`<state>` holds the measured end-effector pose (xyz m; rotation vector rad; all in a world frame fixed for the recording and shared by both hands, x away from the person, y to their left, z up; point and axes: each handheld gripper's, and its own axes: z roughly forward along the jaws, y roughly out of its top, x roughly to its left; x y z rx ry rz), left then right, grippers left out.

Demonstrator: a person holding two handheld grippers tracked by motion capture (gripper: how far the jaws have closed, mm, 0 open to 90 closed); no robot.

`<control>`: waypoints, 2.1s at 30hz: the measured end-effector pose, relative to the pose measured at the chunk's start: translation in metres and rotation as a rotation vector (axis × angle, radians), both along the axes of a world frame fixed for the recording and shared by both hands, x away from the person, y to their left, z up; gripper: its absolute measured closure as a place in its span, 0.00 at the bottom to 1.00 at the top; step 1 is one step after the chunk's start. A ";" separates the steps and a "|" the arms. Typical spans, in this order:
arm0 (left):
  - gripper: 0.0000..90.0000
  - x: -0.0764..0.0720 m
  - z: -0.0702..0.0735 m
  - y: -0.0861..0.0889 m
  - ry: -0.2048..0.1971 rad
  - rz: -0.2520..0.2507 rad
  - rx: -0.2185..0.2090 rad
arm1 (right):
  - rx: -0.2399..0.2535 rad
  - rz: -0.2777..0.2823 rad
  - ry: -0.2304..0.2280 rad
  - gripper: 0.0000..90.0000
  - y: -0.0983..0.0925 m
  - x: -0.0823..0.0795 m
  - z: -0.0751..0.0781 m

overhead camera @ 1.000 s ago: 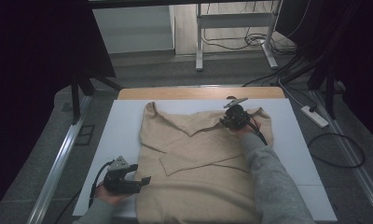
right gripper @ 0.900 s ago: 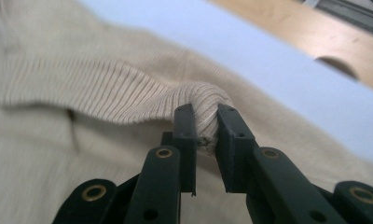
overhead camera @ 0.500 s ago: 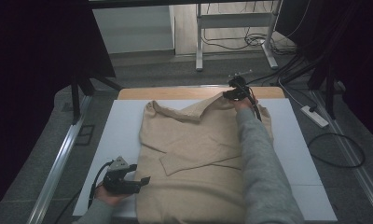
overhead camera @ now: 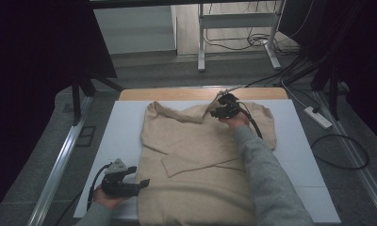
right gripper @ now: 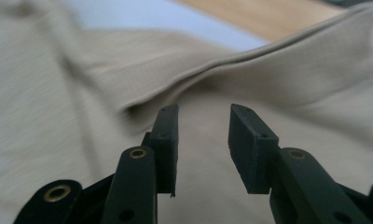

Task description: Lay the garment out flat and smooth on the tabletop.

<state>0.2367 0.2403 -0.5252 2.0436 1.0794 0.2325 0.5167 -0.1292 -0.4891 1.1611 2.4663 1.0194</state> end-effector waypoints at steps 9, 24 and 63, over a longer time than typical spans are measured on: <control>0.23 0.000 0.000 -0.004 0.001 -0.011 0.007 | -0.023 0.146 0.023 0.94 0.042 -0.026 -0.024; 0.23 0.001 0.001 -0.002 -0.001 -0.010 -0.008 | -0.070 0.017 -0.074 0.99 0.071 0.034 -0.024; 0.21 0.003 0.000 -0.002 -0.014 0.008 -0.003 | 0.024 0.177 -0.037 0.99 0.027 -0.069 0.000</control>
